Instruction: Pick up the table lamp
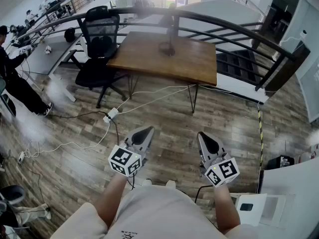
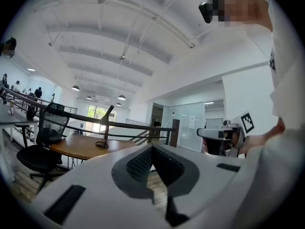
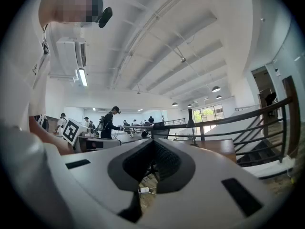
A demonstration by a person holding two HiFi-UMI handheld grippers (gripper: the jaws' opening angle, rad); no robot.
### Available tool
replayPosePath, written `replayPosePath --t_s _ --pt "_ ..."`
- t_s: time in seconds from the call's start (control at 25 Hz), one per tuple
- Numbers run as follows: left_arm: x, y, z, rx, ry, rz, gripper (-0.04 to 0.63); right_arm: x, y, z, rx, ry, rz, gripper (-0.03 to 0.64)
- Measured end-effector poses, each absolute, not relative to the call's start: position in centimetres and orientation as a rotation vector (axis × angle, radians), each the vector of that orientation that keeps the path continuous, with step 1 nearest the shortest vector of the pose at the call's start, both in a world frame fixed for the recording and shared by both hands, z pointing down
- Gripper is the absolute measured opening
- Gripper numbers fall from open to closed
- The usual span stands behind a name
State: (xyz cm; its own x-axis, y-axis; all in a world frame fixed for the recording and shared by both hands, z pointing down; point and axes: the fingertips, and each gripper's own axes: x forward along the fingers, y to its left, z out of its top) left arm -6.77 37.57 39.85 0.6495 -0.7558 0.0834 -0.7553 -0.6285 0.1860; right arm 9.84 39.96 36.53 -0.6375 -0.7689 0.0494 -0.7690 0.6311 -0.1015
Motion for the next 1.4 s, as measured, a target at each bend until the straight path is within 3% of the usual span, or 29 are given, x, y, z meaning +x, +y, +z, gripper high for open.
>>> replayPosePath --t_s 1.4 --pt "-1.7 39.4 40.7 2.597 -1.321 0.002 0.005 14.1 39.8 38.7 1.272 -2.868 0.248 0.017"
